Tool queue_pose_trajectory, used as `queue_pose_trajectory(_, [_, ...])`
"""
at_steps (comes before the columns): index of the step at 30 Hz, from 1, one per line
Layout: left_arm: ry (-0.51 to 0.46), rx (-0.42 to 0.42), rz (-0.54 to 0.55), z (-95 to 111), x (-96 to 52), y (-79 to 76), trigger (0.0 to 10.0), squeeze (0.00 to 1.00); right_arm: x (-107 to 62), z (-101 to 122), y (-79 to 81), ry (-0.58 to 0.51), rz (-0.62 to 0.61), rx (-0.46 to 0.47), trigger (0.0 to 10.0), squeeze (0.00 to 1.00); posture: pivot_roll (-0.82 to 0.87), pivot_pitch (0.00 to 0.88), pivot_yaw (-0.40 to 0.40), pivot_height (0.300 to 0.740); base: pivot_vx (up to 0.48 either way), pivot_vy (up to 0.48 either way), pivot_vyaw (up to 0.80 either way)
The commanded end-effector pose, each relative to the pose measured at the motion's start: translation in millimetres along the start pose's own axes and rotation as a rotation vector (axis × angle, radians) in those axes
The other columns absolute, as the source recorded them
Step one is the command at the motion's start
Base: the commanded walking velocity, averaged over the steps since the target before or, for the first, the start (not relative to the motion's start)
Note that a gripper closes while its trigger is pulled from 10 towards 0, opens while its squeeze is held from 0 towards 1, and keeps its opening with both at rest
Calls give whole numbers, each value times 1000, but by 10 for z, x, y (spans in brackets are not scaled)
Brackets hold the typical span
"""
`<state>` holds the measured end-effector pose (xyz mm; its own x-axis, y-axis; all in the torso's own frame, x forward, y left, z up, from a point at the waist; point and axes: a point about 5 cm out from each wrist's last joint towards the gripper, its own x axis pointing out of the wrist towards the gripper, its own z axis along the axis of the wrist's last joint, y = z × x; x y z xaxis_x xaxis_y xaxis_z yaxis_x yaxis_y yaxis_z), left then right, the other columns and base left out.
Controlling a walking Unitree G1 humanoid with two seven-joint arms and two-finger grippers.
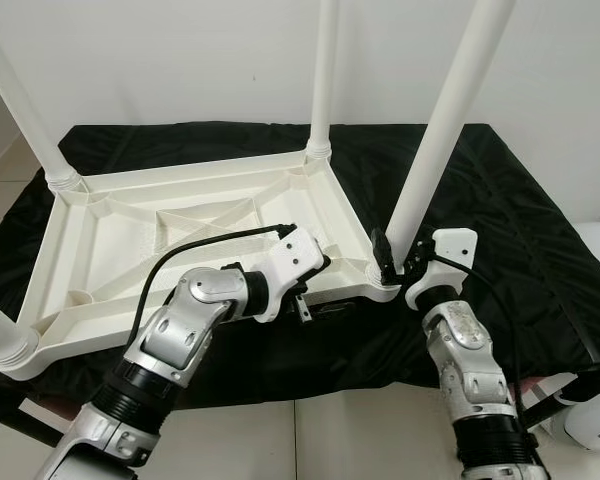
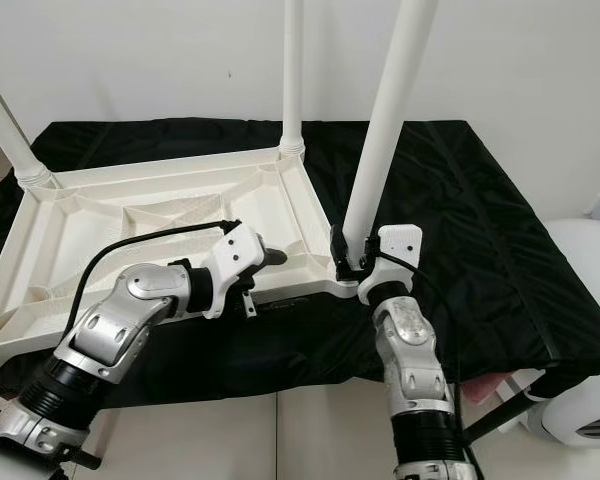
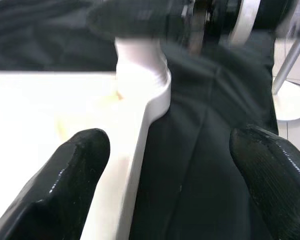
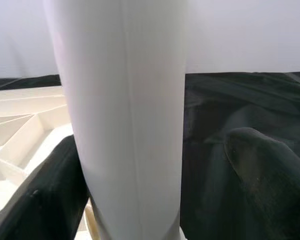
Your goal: Building children table
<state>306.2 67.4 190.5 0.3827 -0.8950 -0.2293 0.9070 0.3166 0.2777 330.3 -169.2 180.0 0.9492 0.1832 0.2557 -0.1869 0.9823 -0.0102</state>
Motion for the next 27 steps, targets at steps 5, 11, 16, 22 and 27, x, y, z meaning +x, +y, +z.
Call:
queue_pose_trajectory(5, [38,-63,162,-139,-59,70,10000,0,79,-24,-224,17,19,-23,10000,0,-82,120,42,740,0,0,0])
queue_pose_trajectory(11, [34,-94,195,-167,-65,27,10000,0,256,56,-464,22,8,-80,10000,0,-74,120,32,740,0,0,0])
queue_pose_trajectory(16, [63,-104,248,-237,-73,4,10000,0,329,127,-595,21,-14,-108,10000,0,-70,119,28,740,0,0,0])
queue_pose_trajectory(22, [109,-128,356,-347,-101,59,10000,0,322,191,-555,-15,32,-78,10000,0,-71,119,30,740,0,0,0])
queue_pose_trajectory(27, [127,-151,419,-411,-113,101,10000,0,242,227,-407,-65,106,-56,10000,0,-86,120,41,740,0,0,0])
